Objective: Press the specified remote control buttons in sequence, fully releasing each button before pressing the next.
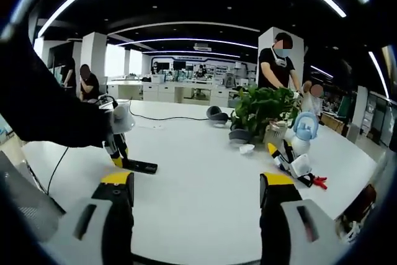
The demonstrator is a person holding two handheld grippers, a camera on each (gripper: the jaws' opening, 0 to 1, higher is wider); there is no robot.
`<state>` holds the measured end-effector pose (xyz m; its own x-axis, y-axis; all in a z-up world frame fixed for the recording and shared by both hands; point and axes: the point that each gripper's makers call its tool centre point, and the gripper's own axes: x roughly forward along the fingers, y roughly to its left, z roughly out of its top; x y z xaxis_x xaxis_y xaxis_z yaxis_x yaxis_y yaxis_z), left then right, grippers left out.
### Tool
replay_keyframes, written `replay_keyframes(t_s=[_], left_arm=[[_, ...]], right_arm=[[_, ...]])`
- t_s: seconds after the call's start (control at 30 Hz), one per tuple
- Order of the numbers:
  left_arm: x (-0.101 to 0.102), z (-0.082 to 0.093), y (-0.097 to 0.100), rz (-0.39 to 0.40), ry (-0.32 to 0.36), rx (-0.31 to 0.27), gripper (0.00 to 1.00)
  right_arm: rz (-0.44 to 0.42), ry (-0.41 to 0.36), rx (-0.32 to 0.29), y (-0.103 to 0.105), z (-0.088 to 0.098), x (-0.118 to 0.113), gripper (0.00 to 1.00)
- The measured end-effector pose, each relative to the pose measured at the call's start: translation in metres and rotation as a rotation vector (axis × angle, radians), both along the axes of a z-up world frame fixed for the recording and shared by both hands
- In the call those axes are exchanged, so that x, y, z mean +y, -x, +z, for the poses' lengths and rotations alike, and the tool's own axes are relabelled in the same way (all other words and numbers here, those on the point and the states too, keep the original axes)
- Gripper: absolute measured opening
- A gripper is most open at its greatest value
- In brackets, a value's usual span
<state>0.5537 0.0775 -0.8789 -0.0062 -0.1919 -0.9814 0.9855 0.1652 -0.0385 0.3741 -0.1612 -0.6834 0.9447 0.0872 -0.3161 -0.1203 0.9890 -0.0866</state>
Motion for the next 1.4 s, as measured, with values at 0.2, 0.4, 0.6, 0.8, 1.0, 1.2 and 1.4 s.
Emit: replay_keyframes(t_s=[0.2, 0.4, 0.6, 0.8, 1.0, 1.2, 1.4], left_arm=[[0.001, 0.000, -0.013, -0.052, -0.032, -0.017, 0.24], [0.002, -0.001, -0.034, -0.049, -0.039, -0.014, 0.24], [0.002, -0.001, -0.053, -0.051, -0.054, -0.018, 0.24], [0.003, -0.002, -0.070, -0.057, -0.075, -0.022, 0.24], [0.006, -0.003, -0.088, -0.068, -0.104, -0.036, 0.24], [0.007, -0.001, -0.106, -0.038, -0.100, -0.067, 0.24], [0.007, 0.000, -0.103, -0.020, -0.065, -0.041, 0.24]], right_arm=[[0.007, 0.015, 0.018, 0.000, -0.004, 0.001, 0.86], [-0.001, 0.021, 0.034, 0.000, -0.008, -0.001, 0.85], [-0.001, 0.030, 0.042, 0.000, -0.009, -0.001, 0.84], [0.002, 0.035, 0.061, 0.000, -0.012, -0.001, 0.83], [0.014, 0.022, 0.081, 0.000, -0.015, 0.002, 0.82], [0.014, 0.028, 0.087, 0.000, -0.016, 0.002, 0.82], [0.014, 0.031, 0.096, 0.000, -0.018, 0.002, 0.82]])
